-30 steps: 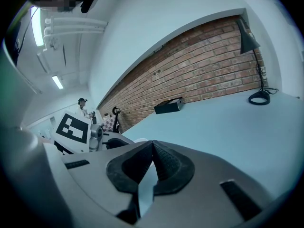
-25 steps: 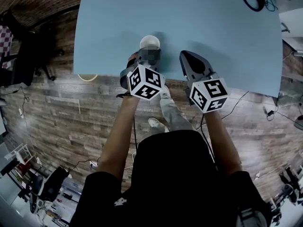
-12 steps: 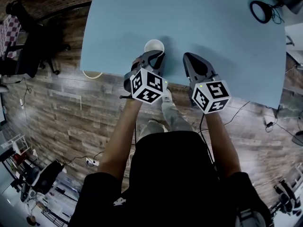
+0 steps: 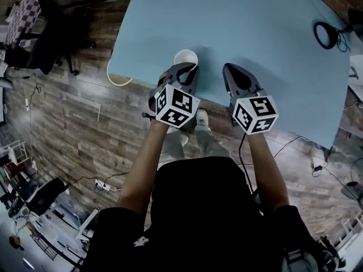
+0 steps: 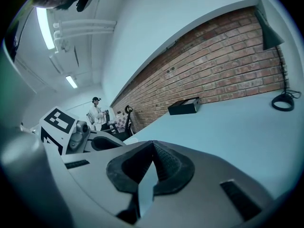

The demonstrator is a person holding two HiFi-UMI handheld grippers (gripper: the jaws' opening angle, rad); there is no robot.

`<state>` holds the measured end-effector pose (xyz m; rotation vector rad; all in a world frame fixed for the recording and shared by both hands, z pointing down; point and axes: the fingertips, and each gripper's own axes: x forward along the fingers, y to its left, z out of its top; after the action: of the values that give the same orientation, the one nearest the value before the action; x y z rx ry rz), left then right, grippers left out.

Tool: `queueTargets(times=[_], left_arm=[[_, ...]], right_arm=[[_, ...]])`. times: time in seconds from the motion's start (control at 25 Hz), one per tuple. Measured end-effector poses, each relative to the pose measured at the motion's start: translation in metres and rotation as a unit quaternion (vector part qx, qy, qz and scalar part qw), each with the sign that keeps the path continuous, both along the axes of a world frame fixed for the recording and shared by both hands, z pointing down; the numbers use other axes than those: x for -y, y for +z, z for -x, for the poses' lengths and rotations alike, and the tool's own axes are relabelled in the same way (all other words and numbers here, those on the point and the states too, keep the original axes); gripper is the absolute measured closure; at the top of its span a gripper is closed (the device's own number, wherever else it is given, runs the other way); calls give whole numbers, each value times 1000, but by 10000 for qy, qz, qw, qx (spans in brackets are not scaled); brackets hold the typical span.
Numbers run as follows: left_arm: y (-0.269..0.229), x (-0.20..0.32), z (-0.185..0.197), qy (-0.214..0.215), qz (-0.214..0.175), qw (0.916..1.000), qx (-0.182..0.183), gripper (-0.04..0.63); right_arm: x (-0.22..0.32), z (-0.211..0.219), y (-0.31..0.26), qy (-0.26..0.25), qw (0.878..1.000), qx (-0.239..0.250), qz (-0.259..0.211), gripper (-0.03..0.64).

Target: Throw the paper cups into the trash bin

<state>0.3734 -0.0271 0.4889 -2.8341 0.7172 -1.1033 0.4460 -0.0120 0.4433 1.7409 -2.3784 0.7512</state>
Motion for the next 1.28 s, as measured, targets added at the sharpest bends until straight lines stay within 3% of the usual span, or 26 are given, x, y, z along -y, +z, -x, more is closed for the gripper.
queueTargets(times=[0.36, 1.28], left_arm=[[-17, 11, 65, -568, -55, 9984, -49, 566], [-48, 32, 204, -1317, -304, 9906, -221, 565]], right_arm=[[28, 54, -23, -576, 9980, -78, -240, 612], [62, 204, -39, -1416, 9879, -557, -291, 612]])
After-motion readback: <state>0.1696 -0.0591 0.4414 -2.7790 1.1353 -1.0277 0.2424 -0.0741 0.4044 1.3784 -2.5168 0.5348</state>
